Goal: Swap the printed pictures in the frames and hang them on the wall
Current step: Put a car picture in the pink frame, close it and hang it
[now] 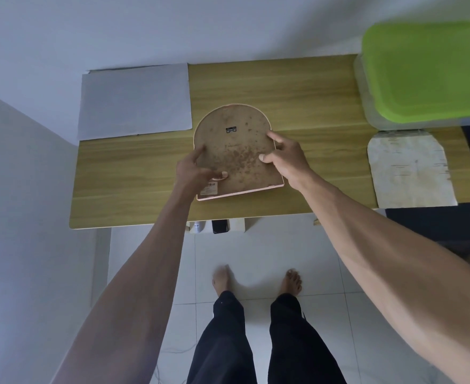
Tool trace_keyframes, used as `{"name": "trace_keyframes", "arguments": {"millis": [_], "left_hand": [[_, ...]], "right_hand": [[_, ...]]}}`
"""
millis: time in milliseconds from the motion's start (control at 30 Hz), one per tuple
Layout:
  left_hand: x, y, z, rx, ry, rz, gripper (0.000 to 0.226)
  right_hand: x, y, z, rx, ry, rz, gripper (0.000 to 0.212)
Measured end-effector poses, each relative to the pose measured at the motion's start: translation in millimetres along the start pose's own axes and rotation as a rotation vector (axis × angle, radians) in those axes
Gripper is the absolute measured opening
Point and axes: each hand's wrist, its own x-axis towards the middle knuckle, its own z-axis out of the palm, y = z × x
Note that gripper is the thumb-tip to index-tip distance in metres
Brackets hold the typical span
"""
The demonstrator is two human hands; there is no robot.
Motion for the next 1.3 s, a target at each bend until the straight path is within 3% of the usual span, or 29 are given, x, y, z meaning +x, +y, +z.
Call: {"name": "trace_keyframes", "arguments": {"millis": [167,367,533,700,833,967,1133,1300], "left_hand": [[-14,3,-5,-0.183,-0.104,0.039,0.113],[-18,31,-10,-0.205,-0.164,0.071,0.104],[-23,107,-8,-0.194,0.025,0.261,0.090],[-33,179,-4,-0.169,0.004,0.423,0.080],[-34,192,1,-0.087,0.199,0.483,0.071],[-27,185,-16,-0.224,0.263,0.390,0.078],[-28,174,-50,-0.422,0.117,0.432,0.075],[-31,169,-72,-0.552,0.021,0.491,0.075]], "right_hand": [[-14,-20,-1,0.086,0.065,-0.200,0.069],[-27,-68,-3,0.074,0.162,-0.392,0.093],[-32,-100,1,-0.064,0.243,-0.557,0.093],[-37,-115,12,-0.307,0.306,-0.794,0.093],[-37,-119,18,-0.343,0.337,-0.871,0.095],[-39,-124,17,-0.355,0.240,-0.846,0.097],[-22,-135,-9,-0.248,0.382,-0.706,0.055],[-9,-154,-23,0.066,0.223,-0.475,0.035]]}}
